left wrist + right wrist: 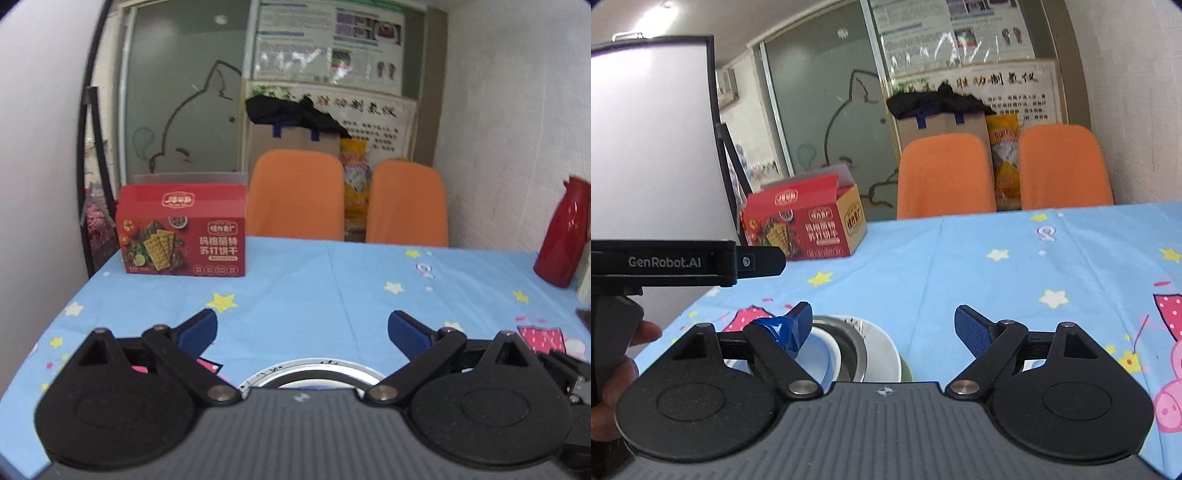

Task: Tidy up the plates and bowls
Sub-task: 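Set the stacked dishes down on the table and open the left tool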

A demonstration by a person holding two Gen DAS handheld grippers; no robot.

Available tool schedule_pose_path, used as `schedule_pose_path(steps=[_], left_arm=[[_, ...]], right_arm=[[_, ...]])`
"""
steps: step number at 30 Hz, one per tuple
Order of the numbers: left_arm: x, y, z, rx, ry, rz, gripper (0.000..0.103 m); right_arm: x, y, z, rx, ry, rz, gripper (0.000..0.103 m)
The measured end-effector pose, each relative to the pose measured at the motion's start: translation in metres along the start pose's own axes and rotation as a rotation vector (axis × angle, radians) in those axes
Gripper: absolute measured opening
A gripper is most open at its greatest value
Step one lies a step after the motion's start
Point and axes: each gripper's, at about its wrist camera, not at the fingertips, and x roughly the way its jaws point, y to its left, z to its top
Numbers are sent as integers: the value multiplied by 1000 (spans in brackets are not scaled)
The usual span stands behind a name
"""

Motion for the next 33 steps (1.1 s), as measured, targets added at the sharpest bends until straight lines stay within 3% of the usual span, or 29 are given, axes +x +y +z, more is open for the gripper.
schedule_pose_path(steps=[2,7,20,26,33], left_arm=[[-14,-7,-15,-75,-16,41,101],[-34,-27,-54,-4,31,74,101],[-106,-55,-139,73,33,24,101],[-134,-59,-153,103,11,-8,101],[-126,-61,-155,108,30,0,101]], right_arm=[[-4,-7,-5,24,-25,-71,71],[-39,-21,-26,68,-20,-124,71],[-114,-24,-95,145,5,-251,72],[-145,-20,-117,152,10,-255,72],[-145,-24,-120,158,2,-256,72]])
